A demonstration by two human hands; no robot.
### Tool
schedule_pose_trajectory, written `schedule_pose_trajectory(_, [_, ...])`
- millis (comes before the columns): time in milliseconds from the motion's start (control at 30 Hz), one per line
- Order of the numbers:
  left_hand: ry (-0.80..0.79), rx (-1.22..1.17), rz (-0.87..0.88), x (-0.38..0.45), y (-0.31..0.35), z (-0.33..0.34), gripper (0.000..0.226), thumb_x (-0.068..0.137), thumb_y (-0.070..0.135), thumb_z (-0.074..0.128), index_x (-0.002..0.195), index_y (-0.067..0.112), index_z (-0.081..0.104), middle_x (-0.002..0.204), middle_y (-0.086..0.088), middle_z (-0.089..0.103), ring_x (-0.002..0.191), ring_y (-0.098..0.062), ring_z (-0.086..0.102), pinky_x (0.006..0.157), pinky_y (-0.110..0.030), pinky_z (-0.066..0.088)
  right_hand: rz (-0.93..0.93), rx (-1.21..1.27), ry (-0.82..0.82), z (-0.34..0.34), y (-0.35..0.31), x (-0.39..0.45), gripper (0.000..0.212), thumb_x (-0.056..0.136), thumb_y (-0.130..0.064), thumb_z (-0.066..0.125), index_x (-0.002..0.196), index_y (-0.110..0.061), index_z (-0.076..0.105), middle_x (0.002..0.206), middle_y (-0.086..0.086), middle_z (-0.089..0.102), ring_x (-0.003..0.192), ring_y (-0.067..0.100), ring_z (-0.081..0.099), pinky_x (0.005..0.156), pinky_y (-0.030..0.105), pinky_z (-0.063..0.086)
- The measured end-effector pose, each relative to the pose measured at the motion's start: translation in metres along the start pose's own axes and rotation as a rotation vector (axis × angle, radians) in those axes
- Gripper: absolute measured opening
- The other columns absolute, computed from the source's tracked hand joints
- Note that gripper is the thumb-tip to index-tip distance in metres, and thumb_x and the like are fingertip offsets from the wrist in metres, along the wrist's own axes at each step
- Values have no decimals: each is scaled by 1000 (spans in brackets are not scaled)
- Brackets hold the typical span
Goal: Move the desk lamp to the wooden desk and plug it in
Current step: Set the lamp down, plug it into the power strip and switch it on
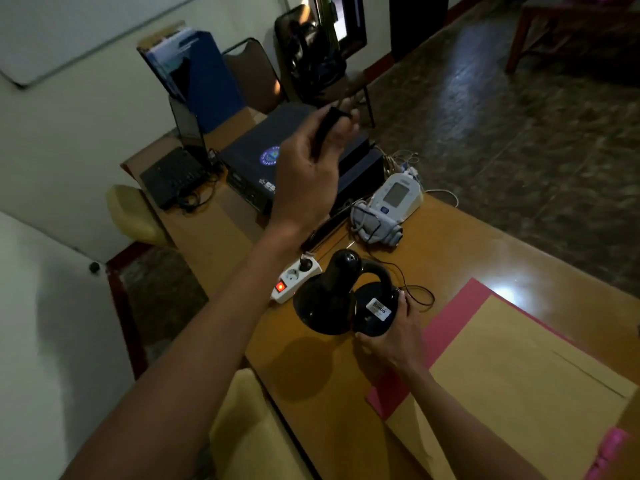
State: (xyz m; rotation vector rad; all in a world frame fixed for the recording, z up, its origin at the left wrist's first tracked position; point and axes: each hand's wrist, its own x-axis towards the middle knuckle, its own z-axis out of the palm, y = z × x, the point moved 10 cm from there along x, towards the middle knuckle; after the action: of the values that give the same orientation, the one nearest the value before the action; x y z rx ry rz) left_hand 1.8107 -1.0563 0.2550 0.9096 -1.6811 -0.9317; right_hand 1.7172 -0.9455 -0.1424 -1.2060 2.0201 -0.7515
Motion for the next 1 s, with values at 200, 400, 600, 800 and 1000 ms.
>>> schedule_pose_trajectory(200, [7, 134, -17, 8, -35, -31, 28, 104, 22, 51, 128, 12, 59, 120, 3, 69, 113, -8, 67, 92, -25, 54, -9, 9, 9, -30, 7, 24, 140, 57, -65, 87, 164, -14, 12, 164, 11, 25, 149, 35, 32, 114, 48, 45])
schedule_pose_trajectory(400, [-16, 165, -15, 10, -53, -31, 31, 103, 26, 51, 130, 14, 60, 123, 0, 69, 116, -7, 65, 92, -23, 54, -52, -60, -66, -67, 17, 63, 138, 58, -60, 89, 164, -14, 14, 162, 10, 25, 148, 36, 30, 113, 46, 43])
schedule_pose_trajectory(600, [23, 193, -75, 11, -84, -45, 31, 101, 34, 52, 128, 22, 60, 123, 5, 69, 116, -6, 64, 93, -22, 53, -51, -138, -154, -97, 31, 101, 145, 52, -60, 92, 165, -17, 10, 164, 9, 22, 150, 35, 28, 118, 48, 38])
schedule_pose_trajectory(800, [28, 147, -174, -4, -117, -51, 38, 99, 37, 55, 129, 15, 61, 121, 4, 71, 115, -6, 66, 95, -22, 53, -1, -229, -178, -111, 37, 124, 149, 51, -58, 93, 166, -21, 7, 169, 4, 15, 153, 30, 26, 119, 48, 40])
schedule_pose_trajectory(1000, [9, 106, -244, -29, -133, -51, 37, 94, 43, 57, 126, 25, 62, 121, 5, 71, 116, -7, 65, 97, -25, 53, 10, -208, -177, -112, 39, 132, 146, 54, -50, 96, 166, -20, 8, 169, 3, 15, 154, 30, 25, 119, 50, 38])
